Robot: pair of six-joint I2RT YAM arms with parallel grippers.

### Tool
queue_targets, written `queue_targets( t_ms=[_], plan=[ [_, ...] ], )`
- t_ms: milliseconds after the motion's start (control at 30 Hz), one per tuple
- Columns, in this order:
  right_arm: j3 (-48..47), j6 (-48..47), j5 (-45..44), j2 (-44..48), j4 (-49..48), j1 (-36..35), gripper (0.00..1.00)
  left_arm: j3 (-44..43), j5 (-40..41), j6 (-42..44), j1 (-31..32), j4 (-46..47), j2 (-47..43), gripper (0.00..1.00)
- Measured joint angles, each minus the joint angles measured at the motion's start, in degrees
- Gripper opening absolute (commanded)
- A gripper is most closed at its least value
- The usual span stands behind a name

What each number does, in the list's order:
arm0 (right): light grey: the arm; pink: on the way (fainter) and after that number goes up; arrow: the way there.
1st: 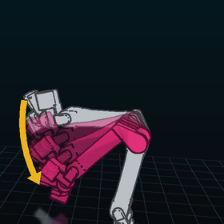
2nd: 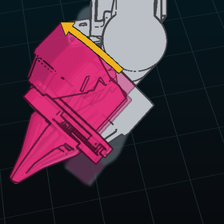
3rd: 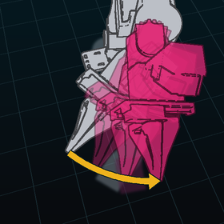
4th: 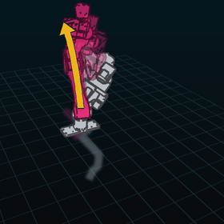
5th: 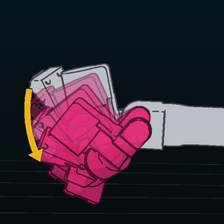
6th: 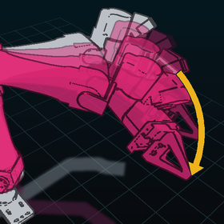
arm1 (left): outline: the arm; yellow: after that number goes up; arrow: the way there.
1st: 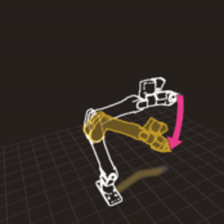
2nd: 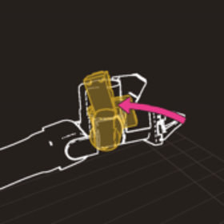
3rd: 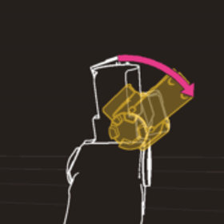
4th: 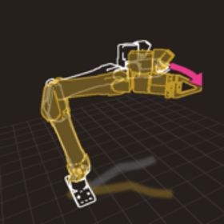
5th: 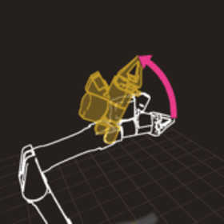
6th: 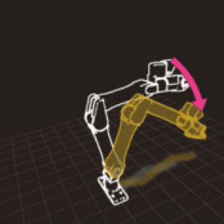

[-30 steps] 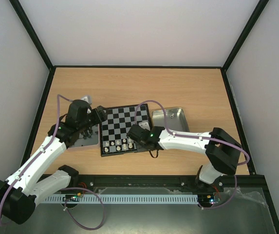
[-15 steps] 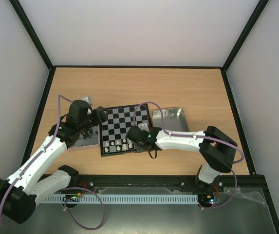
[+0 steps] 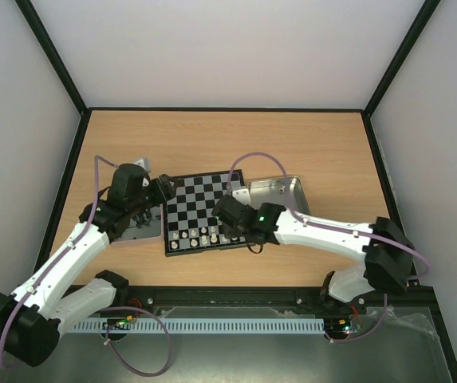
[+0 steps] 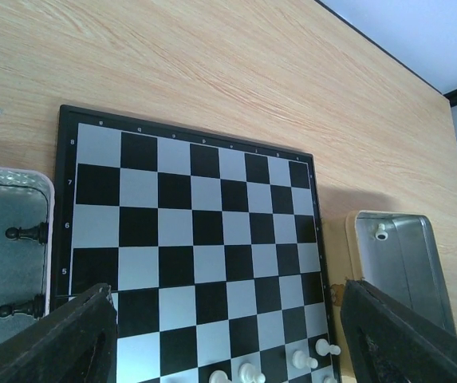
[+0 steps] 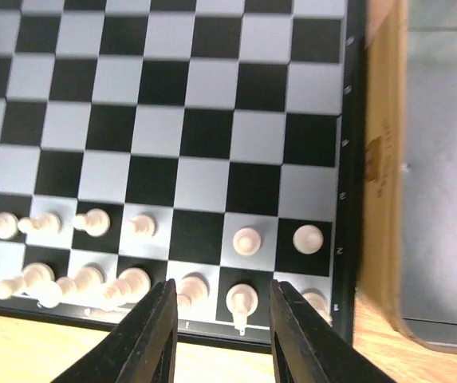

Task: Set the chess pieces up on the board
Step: Pick up the chess piece from the storage box.

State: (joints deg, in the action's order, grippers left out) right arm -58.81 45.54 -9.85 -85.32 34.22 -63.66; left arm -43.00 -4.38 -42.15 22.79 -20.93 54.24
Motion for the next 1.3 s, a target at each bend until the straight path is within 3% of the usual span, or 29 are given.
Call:
queue_targets(
  t_ms=[200,367,500,633,800,1300],
  plan=[
    [0.8,2.0,-5.2,6.1,-0.2,5.3,0.42,0.0,-0.1,0.0,0.0,0.0,-0.7,0.78],
    [6.4,0.8,-7.1,10.5,-4.0,17.4,0.46,0.0,-0.1,0.2,0.0,0.0,-1.7,0.79],
    [10.3,-1.4,-6.2,9.0,-8.1,27.0,0.48,0.0,-0.2,0.2,-0.2,0.0,-1.7,0.79],
    [11.5,-4.0,-4.3,4.7,-12.3,32.3,0.50,0.0,-0.5,0.2,-0.2,0.0,-1.7,0.79],
    [11.4,-6.3,-1.1,-1.5,-17.2,35.8,0.50,0.0,-1.0,0.2,-0.3,0.0,-1.7,0.79],
    [6.2,-10.3,2.2,-12.9,-22.3,38.5,0.31,0.0,-2.7,0.2,-0.3,0.0,-1.7,0.79]
  ],
)
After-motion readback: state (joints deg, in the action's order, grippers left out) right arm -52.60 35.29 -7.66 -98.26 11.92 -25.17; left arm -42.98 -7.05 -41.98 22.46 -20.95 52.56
